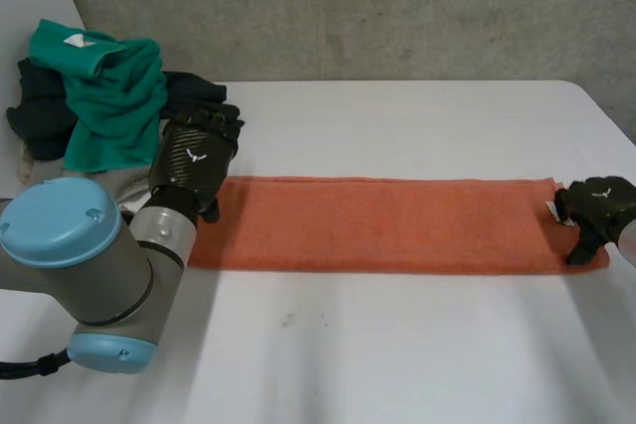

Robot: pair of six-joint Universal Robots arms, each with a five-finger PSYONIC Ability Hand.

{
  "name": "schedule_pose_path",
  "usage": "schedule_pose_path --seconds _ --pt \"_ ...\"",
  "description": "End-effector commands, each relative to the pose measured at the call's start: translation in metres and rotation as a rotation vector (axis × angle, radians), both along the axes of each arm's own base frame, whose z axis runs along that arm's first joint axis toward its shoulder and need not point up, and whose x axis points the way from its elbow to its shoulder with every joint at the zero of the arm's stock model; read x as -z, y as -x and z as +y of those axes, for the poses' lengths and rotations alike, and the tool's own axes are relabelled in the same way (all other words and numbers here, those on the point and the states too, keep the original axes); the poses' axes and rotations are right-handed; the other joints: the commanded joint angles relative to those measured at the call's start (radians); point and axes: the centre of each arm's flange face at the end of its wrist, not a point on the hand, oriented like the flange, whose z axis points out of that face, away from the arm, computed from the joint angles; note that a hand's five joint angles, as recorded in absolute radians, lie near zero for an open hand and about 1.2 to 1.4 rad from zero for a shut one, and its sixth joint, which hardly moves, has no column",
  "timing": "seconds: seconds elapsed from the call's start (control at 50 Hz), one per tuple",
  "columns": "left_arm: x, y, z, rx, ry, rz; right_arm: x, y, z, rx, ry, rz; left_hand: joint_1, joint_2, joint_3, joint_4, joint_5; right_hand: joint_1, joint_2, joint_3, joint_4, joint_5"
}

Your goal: Fold the laundry.

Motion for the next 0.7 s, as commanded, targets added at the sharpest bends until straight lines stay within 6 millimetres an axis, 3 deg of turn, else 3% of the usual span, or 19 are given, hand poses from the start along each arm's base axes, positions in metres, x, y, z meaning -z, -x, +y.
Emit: schedule_pose_path --seconds 0.02,0.2,0.32,0.4,0.48,0.5,0.52,0.6,0.7 --pt "-0.003 0.001 0.002 0.002 0.006 0.002 0.001 0.029 -0.018 0.092 0.035 0.053 -0.031 -0.032 -0.038 -0.03 -0.049 0.768 0.709 0.727 0.731 0.746" --pt "-0.011 0.0 0.002 -0.001 0.024 0.013 -0.016 0.092 -0.041 0.216 0.148 0.211 -0.031 -0.032 -0.038 -0.03 -0.049 0.768 0.709 0.727 0.731 0.746" --pt "-0.009 -0.002 0.002 -0.005 0.02 0.011 -0.027 0.099 -0.048 0.199 0.191 0.315 -0.031 -0.032 -0.038 -0.03 -0.049 0.768 0.709 0.727 0.731 0.746" --pt "-0.011 -0.004 0.001 -0.011 0.023 0.012 -0.039 0.083 -0.047 0.167 0.23 0.311 -0.031 -0.032 -0.038 -0.03 -0.049 0.768 0.709 0.727 0.731 0.746" --pt "-0.015 -0.007 -0.003 -0.024 0.034 0.018 -0.069 0.038 -0.039 0.091 0.317 0.253 -0.031 -0.032 -0.038 -0.03 -0.049 0.768 0.709 0.727 0.731 0.746" --pt "-0.015 -0.008 -0.003 -0.025 0.034 0.018 -0.073 0.029 -0.036 0.076 0.32 0.226 -0.031 -0.032 -0.038 -0.03 -0.049 0.508 0.448 0.467 0.471 0.485" --pt "-0.015 -0.008 -0.003 -0.027 0.034 0.018 -0.076 0.019 -0.031 0.062 0.319 0.158 -0.031 -0.032 -0.038 -0.03 -0.049 -0.094 -0.153 -0.135 -0.131 -0.116" --pt "-0.015 -0.009 -0.001 -0.024 0.03 0.017 -0.068 0.014 -0.025 0.058 0.267 0.006 -0.031 -0.032 -0.038 -0.03 -0.049 -0.216 -0.276 -0.258 -0.253 -0.239" --pt "-0.015 -0.008 0.001 -0.019 0.031 0.018 -0.045 0.011 -0.016 -0.02 0.191 0.017 -0.031 -0.032 -0.038 -0.03 -0.049 -0.238 -0.297 -0.279 -0.275 -0.26"
